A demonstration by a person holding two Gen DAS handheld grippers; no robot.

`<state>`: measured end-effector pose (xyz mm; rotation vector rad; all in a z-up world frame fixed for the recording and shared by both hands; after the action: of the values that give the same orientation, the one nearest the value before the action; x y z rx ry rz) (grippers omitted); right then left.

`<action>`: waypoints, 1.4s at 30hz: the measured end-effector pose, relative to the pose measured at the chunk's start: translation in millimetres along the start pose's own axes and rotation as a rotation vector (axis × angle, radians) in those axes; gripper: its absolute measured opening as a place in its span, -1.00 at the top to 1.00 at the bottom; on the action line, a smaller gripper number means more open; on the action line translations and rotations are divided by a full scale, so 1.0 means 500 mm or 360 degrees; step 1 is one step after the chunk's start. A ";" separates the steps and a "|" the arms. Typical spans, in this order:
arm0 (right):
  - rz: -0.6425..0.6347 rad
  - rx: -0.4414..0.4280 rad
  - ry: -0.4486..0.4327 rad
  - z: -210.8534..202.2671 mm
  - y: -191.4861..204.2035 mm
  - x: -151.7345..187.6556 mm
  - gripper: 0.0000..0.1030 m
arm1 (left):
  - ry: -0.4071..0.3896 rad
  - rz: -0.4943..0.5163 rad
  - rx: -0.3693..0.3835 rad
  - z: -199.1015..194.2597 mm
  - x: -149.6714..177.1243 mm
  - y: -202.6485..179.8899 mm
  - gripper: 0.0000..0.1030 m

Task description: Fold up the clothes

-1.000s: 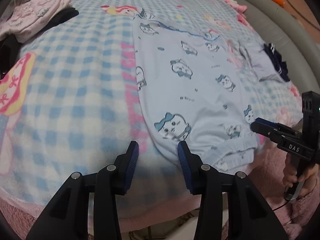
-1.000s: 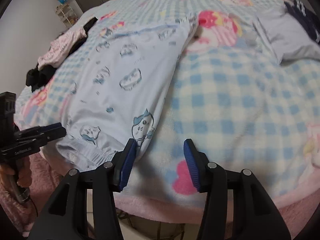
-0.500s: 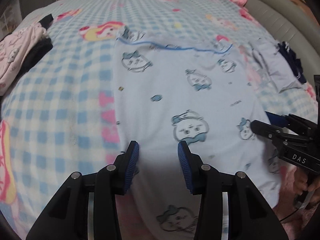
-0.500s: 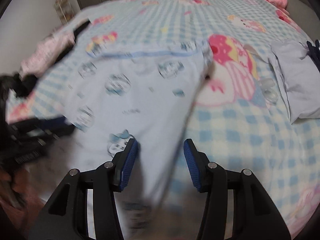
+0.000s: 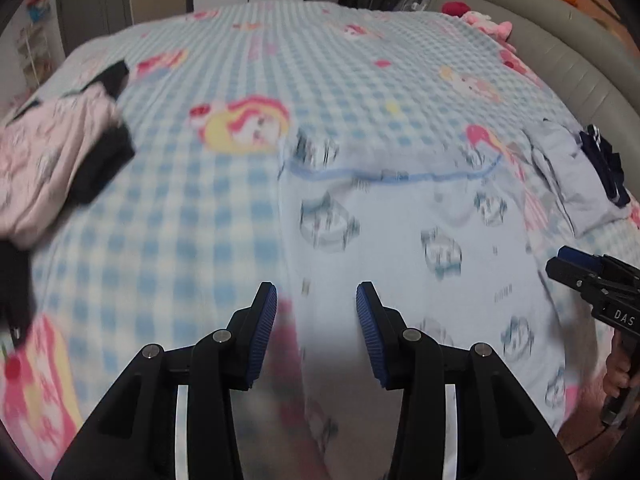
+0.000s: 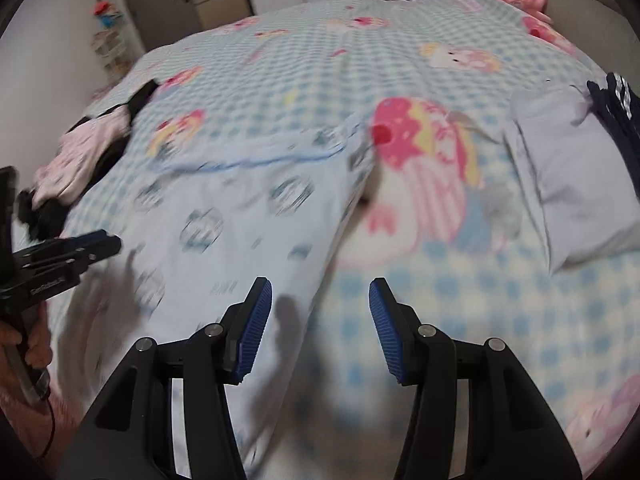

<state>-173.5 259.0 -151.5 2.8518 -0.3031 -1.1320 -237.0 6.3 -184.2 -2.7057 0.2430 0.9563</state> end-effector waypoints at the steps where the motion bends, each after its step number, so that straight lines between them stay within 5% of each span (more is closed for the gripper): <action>1: 0.0001 -0.0004 -0.0003 0.013 0.004 -0.019 0.00 | 0.0005 0.0014 0.0004 0.015 -0.016 -0.003 0.15; 5: -0.0110 -0.0036 -0.0015 0.078 0.038 -0.097 0.01 | 0.0023 0.0072 0.0020 0.076 -0.079 -0.015 0.15; 11: -0.0224 0.0089 0.0176 0.228 0.006 -0.128 0.21 | 0.0073 0.0095 -0.0028 0.154 -0.133 0.004 0.24; 15: -0.0054 -0.0006 0.0112 0.229 -0.029 -0.156 0.45 | -0.0028 -0.0035 -0.0100 0.131 -0.166 0.046 0.23; 18: 0.0042 -0.0065 0.0063 0.221 -0.041 -0.160 0.45 | -0.0098 -0.0075 -0.0222 0.110 -0.175 0.081 0.21; 22: 0.0047 -0.0082 0.0026 0.186 -0.028 -0.144 0.33 | -0.0099 -0.0047 -0.0167 0.064 -0.149 0.070 0.21; 28: -0.0073 -0.0179 0.0049 0.139 0.048 -0.092 0.20 | -0.0057 0.0168 0.0111 0.041 -0.097 -0.067 0.09; 32: -0.0231 -0.0140 0.0132 0.190 0.090 -0.081 0.20 | 0.0094 0.0389 0.0018 0.131 -0.079 -0.137 0.10; 35: -0.0334 0.0035 0.0129 0.228 0.079 -0.097 0.23 | 0.0127 0.0439 -0.0062 0.181 -0.095 -0.140 0.10; 42: -0.0114 0.0086 0.0037 0.237 0.028 -0.158 0.23 | -0.0041 -0.0006 -0.0068 0.202 -0.190 -0.098 0.10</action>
<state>-313.2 263.2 -183.1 2.9433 -0.2356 -1.1184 -357.9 89.8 -190.6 -2.7295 0.2144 1.0062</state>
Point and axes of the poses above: each gripper's, at about its wrist camera, not at the fingertips, and z roughly the way its jaws point, y to its left, x to its underside, the point moved 8 cm from there along z, roughly the way its jaws point, and after that the axes turned 10 degrees about -y, right-handed, at the moved point
